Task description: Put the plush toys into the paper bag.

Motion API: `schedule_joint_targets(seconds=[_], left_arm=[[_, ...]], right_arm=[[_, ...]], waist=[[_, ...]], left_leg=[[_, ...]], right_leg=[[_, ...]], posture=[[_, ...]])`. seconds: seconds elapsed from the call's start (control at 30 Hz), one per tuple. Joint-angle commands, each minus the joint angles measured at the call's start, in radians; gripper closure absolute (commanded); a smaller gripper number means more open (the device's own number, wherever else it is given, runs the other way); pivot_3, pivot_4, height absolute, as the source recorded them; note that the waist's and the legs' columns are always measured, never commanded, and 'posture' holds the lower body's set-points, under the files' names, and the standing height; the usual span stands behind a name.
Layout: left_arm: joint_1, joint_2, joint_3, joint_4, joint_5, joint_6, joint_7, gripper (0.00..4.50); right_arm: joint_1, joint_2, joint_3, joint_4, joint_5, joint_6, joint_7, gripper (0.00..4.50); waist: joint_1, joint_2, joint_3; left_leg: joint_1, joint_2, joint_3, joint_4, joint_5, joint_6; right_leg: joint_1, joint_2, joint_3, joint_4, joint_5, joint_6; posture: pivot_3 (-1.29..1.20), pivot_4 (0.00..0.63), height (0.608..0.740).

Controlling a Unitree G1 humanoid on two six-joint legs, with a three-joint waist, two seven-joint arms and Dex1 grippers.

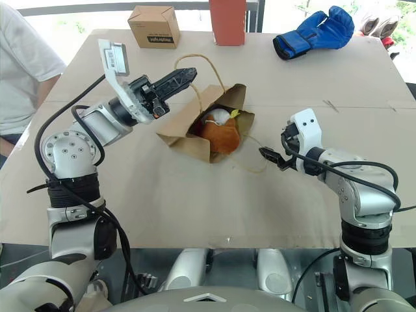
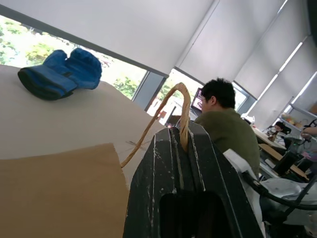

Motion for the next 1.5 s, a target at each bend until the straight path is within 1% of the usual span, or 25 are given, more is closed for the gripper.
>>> schedule_joint_targets(seconds=[0.03, 0.13, 0.23, 0.27, 0.3, 0.33, 0.4, 0.43, 0.47, 0.7, 0.77, 1.0, 1.17, 1.3, 1.33, 1.4, 1.43, 1.5], left_arm=[[-0.038, 0.024, 0.032, 0.012, -0.024, -0.009, -0.062, 4.5], [-0.034, 0.036, 0.035, 0.008, -0.024, -0.006, -0.089, 4.5], [-0.03, 0.044, 0.054, 0.004, -0.04, 0.002, -0.097, 4.5], [-0.028, 0.048, 0.059, 0.004, -0.042, 0.003, -0.1, 4.5], [-0.027, 0.051, 0.062, 0.003, -0.042, 0.004, -0.102, 4.5], [-0.026, 0.052, 0.065, 0.005, -0.041, 0.001, -0.102, 4.5], [-0.029, 0.052, 0.072, 0.01, -0.047, -0.001, -0.1, 4.5], [-0.028, 0.05, 0.077, 0.01, -0.05, -0.002, -0.096, 4.5], [-0.028, 0.048, 0.079, 0.01, -0.053, -0.003, -0.094, 4.5], [-0.029, 0.038, 0.081, 0.007, -0.058, -0.005, -0.088, 4.5], [-0.036, 0.032, 0.075, 0.013, -0.053, -0.008, -0.088, 4.5], [-0.053, 0.025, 0.062, 0.035, -0.025, -0.024, -0.1, 4.5], [-0.089, 0.036, 0.041, 0.089, 0.026, -0.05, -0.13, 4.5], [-0.139, 0.032, 0.012, 0.166, 0.107, -0.103, -0.149, 4.5], [-0.147, 0.03, 0.011, 0.178, 0.111, -0.107, -0.161, 4.5], [-0.157, 0.029, 0.007, 0.192, 0.118, -0.111, -0.183, 4.5], [-0.159, 0.027, 0.008, 0.196, 0.117, -0.111, -0.189, 4.5], [-0.161, 0.023, 0.009, 0.199, 0.117, -0.109, -0.198, 4.5]], right_arm=[[-0.02, 0.033, 0.012, 0.107, 0.004, -0.058, -0.043, 0.48], [-0.032, 0.054, 0.029, 0.161, 0.028, -0.102, -0.038, 0.48], [-0.026, 0.046, 0.043, 0.164, 0.039, -0.134, -0.032, 1.29], [-0.023, 0.044, 0.047, 0.165, 0.046, -0.146, -0.026, 1.87], [-0.02, 0.044, 0.05, 0.165, 0.052, -0.155, -0.023, 2.22], [-0.017, 0.042, 0.053, 0.163, 0.061, -0.163, -0.017, 2.7], [-0.009, 0.037, 0.061, 0.151, 0.078, -0.18, -0.003, 3.69], [-0.003, 0.035, 0.067, 0.138, 0.091, -0.184, 0.008, 4.25], [0.001, 0.032, 0.072, 0.129, 0.1, -0.187, 0.014, 4.47], [0.021, 0.018, 0.096, 0.086, 0.167, -0.186, 0.035, 4.47], [0.032, 0.033, 0.067, 0.065, 0.202, -0.168, 0.022, 4.47], [0.042, 0.13, -0.195, -0.086, 0.495, -0.019, -0.058, 4.47], [0.037, 0.184, -0.305, -0.159, 0.7, 0.04, -0.174, 4.47], [0.011, 0.199, -0.35, -0.166, 0.87, 0.012, -0.32, 4.47], [0.014, 0.181, -0.341, -0.175, 0.857, 0.002, -0.339, 4.47], [0.037, 0.107, -0.285, -0.172, 0.741, -0.037, -0.358, 4.47], [0.059, 0.073, -0.267, -0.16, 0.712, -0.051, -0.348, 4.24], [0.093, 0.028, -0.241, -0.145, 0.703, -0.074, -0.326, 3.69]], waist=[[0.0, 0.0, 0.0], [-0.001, 0.0, 0.0], [-0.001, 0.0, 0.0], [-0.001, 0.0, 0.0], [-0.002, 0.0, 0.0], [-0.002, 0.0, 0.0], [-0.002, 0.0, 0.0], [-0.002, 0.0, 0.0], [-0.002, 0.0, 0.0], [-0.001, 0.0, 0.0], [-0.001, 0.0, 0.0], [0.001, 0.0, 0.0], [0.001, 0.001, 0.0], [0.001, 0.001, 0.0], [0.0, 0.001, 0.0], [0.0, 0.001, 0.0], [0.0, 0.001, 0.0], [0.002, 0.001, 0.0]], left_leg=[[0.0, 0.0, 0.0, 0.0, 0.0, 0.0], [0.0, 0.0, 0.0, 0.0, 0.0, 0.0], [0.0, 0.0, 0.0, 0.0, 0.0, 0.0], [0.0, 0.0, 0.0, -0.001, 0.0, 0.0], [0.0, 0.0, 0.0, -0.001, 0.0, 0.0], [0.0, 0.0, 0.0, -0.001, 0.0, 0.0], [0.0, 0.0, 0.0, -0.001, 0.0, 0.0], [0.0, 0.0, 0.0, -0.001, 0.0, 0.0], [0.0, 0.0, 0.0, -0.001, 0.0, 0.0], [0.0, 0.0, 0.0, 0.0, 0.0, 0.0], [0.0, 0.0, 0.0, 0.0, 0.0, 0.0], [0.0, 0.0, 0.0, 0.0, 0.0, 0.0], [0.0, 0.0, 0.0, -0.001, 0.0, 0.0], [0.0, 0.0, 0.0, -0.001, 0.0, 0.0], [0.0, 0.0, 0.0, -0.001, 0.0, 0.0], [0.0, 0.0, 0.0, -0.001, 0.0, 0.0], [-0.001, 0.0, 0.0, -0.001, 0.0, 0.0], [-0.001, 0.0, 0.0, -0.001, 0.0, 0.0]], right_leg=[[0.0, 0.0, 0.0, 0.0, 0.0, 0.0], [0.0, 0.0, 0.0, 0.0, 0.0, 0.0], [0.0, 0.0, 0.0, 0.0, 0.0, 0.0], [0.0, 0.0, 0.0, 0.0, 0.0, 0.0], [0.0, 0.0, 0.0, 0.0, 0.0, 0.0], [0.0, 0.0, 0.0, 0.0, 0.0, 0.0], [0.0, 0.0, 0.0, 0.0, 0.0, 0.0], [0.0, 0.0, 0.0, 0.0, 0.0, 0.0], [0.0, 0.0, 0.0, 0.0, 0.0, 0.0], [0.0, 0.0, 0.0, 0.0, 0.0, 0.0], [0.0, 0.0, 0.0, 0.0, 0.0, 0.0], [0.0, 0.0, 0.0, 0.0, 0.0, 0.0], [0.0, 0.0, 0.0, 0.0, 0.0, 0.0], [0.0, 0.0, 0.0, 0.0, 0.0, 0.0], [0.0, 0.0, 0.0, 0.0, 0.0, 0.0], [0.0, 0.0, 0.0, 0.0, 0.0, 0.0], [-0.001, 0.0, 0.0, -0.001, 0.0, 0.0], [-0.001, 0.0, 0.0, -0.001, 0.0, 0.0]], posture=[[0.0, 0.15, 0.74], [0.0, 0.15, 0.74], [0.0, 0.15, 0.74], [0.0, 0.15, 0.74], [0.0, 0.15, 0.74], [0.0, 0.15, 0.74], [0.0, 0.15, 0.74], [0.0, 0.15, 0.74], [0.0, 0.15, 0.74], [0.0, 0.15, 0.74], [0.0, 0.15, 0.74], [0.0, 0.15, 0.74], [0.0, 0.15, 0.74], [0.0, 0.15, 0.74], [0.0, 0.15, 0.74], [0.0, 0.15, 0.74], [0.0, 0.15, 0.74], [0.0, 0.15, 0.74]])
